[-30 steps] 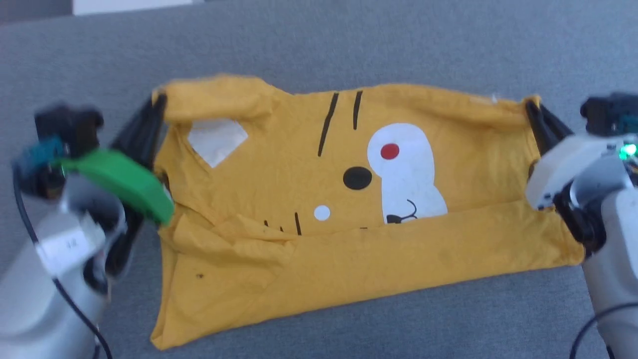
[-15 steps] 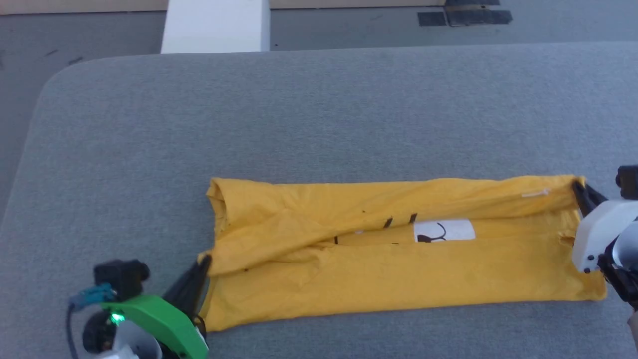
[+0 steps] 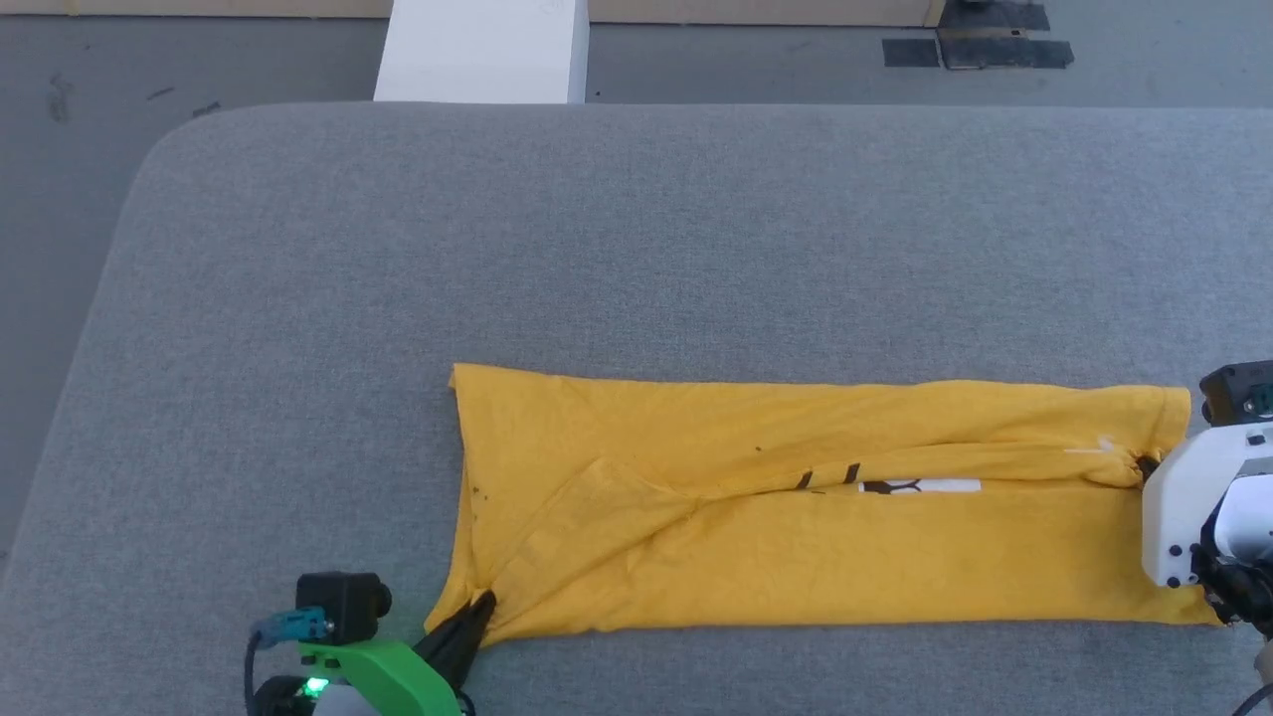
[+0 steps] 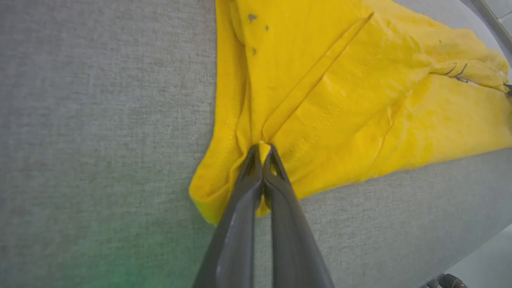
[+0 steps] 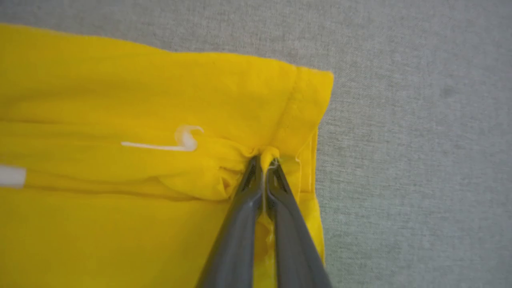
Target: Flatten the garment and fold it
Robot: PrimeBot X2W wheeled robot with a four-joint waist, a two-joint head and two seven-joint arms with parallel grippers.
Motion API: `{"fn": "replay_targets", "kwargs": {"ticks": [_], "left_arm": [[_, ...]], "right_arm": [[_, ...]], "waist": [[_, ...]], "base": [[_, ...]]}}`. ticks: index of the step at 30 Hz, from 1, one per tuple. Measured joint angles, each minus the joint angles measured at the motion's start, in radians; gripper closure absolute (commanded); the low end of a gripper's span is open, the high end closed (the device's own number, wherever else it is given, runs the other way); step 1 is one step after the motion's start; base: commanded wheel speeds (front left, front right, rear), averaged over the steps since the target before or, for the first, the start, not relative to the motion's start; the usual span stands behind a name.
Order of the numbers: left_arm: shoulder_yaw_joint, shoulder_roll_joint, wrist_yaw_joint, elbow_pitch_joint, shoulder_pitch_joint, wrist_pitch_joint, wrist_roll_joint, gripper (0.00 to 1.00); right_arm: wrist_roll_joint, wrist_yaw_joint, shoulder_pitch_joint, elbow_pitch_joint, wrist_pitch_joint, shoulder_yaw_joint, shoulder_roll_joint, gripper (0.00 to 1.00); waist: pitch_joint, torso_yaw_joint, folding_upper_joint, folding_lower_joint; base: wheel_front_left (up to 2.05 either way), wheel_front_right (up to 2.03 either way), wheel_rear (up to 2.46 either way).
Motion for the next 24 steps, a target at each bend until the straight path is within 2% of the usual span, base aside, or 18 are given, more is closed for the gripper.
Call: {"fn": "replay_targets", "kwargs": {"ticks": [6,14,19,24], "left_arm": [[0.004,-0.030,0.007,0.012,-0.003,-0.089,0.047,0.00],[0.059,-0.050,0.093,0.027,-0.045,-0.257,0.165,0.00],[0.147,-0.110,0.132,0.016,-0.082,-0.286,0.248,0.00],[0.263,-0.189,0.119,-0.026,-0.100,-0.290,0.374,0.00]], "right_arm": [[0.046,0.000,0.064,-0.044,-0.012,-0.094,0.031,0.00],[0.070,0.000,0.192,-0.183,-0.133,-0.233,0.113,0.00],[0.070,0.000,0.235,-0.240,-0.210,-0.299,0.146,0.00],[0.069,0.000,0.242,-0.250,-0.248,-0.352,0.176,0.00]], "waist": [[-0.032,0.009,0.0000,0.0000],[-0.081,0.024,0.0000,0.0000],[-0.108,0.033,0.0000,0.0000],[-0.123,0.045,0.0000,0.0000]], "base": [[0.00,0.00,0.00],[0.00,0.00,0.00],[0.00,0.00,0.00],[0.00,0.00,0.00]]}}
